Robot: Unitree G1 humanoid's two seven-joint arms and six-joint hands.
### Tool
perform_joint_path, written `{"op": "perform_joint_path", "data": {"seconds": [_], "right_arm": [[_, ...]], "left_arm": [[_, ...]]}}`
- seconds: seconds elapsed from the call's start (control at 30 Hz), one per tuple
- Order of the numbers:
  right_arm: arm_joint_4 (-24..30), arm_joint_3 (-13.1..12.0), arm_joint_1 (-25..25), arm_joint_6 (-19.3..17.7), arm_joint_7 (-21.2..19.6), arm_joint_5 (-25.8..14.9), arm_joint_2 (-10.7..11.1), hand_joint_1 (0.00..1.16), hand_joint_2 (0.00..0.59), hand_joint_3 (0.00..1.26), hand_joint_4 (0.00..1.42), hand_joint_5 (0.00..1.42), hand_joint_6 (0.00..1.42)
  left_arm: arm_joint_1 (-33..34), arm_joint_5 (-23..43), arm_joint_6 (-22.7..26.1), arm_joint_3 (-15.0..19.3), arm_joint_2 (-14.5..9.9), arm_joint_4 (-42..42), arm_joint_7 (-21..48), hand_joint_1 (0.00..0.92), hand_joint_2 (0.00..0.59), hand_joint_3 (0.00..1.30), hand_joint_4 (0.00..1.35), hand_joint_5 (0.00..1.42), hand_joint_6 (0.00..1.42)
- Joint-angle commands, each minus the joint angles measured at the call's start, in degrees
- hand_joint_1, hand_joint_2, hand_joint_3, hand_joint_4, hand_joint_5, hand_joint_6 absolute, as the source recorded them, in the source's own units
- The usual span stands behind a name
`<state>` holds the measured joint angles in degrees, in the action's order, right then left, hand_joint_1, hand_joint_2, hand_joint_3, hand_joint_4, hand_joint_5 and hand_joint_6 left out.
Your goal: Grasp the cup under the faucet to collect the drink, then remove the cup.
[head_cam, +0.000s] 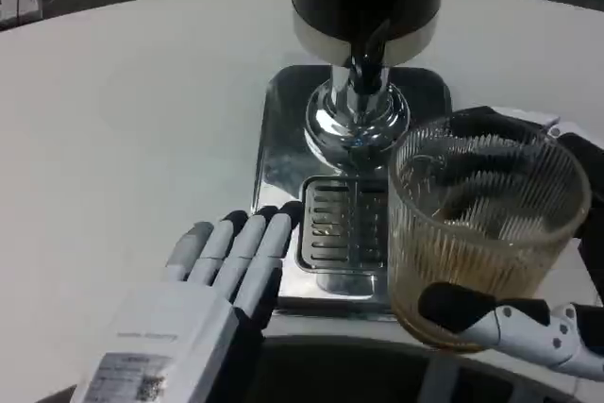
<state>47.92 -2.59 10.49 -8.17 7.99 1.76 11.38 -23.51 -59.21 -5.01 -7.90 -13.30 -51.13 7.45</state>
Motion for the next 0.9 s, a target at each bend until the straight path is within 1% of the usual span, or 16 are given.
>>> {"op": "perform_joint_path", "data": {"seconds": [0.03, 0.13, 0.3, 0.43, 0.53, 0.63, 0.9], "right_arm": [[2.33, 0.89, 1.43, -2.55, 0.47, -0.8, -0.42, 1.14, 0.196, 0.81, 0.98, 1.15, 1.42], [2.35, 1.37, 2.49, -3.86, 0.53, -0.47, -0.59, 1.14, 0.196, 0.81, 0.98, 1.14, 1.42], [2.01, 1.19, 3.16, -5.46, 0.28, -0.04, -0.83, 1.14, 0.196, 0.81, 0.98, 1.14, 1.42], [1.86, 1.12, 3.34, -6.1, 0.73, -0.23, -0.56, 1.14, 0.196, 0.81, 0.98, 1.13, 1.42], [1.84, 0.63, 3.85, -7.72, 1.5, -0.36, 0.27, 1.14, 0.196, 0.81, 0.98, 1.13, 1.42], [1.58, 0.36, 3.85, -8.72, 1.92, -0.31, 0.62, 1.14, 0.196, 0.81, 0.98, 1.13, 1.42], [1.3, 1.32, 2.99, -9.15, 2.44, 0.18, 0.61, 1.14, 0.196, 0.8, 0.97, 1.13, 1.42]], "left_arm": [[-1.35, -0.35, -1.26, -0.29, 0.44, -2.28, 1.89, 0.0, 0.075, 0.0, 0.0, 0.0, 0.0], [-1.6, -0.84, -1.93, -1.11, 0.96, -3.08, 3.17, 0.0, 0.073, 0.0, 0.0, 0.0, 0.0], [-0.65, -1.84, -1.68, -2.24, 2.38, -3.87, 5.3, 0.0, 0.071, 0.0, 0.0, 0.0, 0.0], [-0.07, -2.29, -1.85, -2.24, 2.93, -4.29, 6.44, 0.0, 0.07, 0.0, 0.0, 0.0, 0.0], [-0.18, -2.51, -1.93, -2.05, 3.27, -4.69, 6.98, 0.0, 0.069, 0.0, 0.0, 0.0, 0.0], [-0.48, -2.65, -2.0, -1.86, 3.43, -4.84, 7.21, 0.0, 0.068, 0.0, 0.0, 0.0, 0.0], [0.12, -2.74, -1.99, -1.24, 4.06, -4.75, 7.22, 0.0, 0.065, 0.0, 0.0, 0.0, 0.0]]}}
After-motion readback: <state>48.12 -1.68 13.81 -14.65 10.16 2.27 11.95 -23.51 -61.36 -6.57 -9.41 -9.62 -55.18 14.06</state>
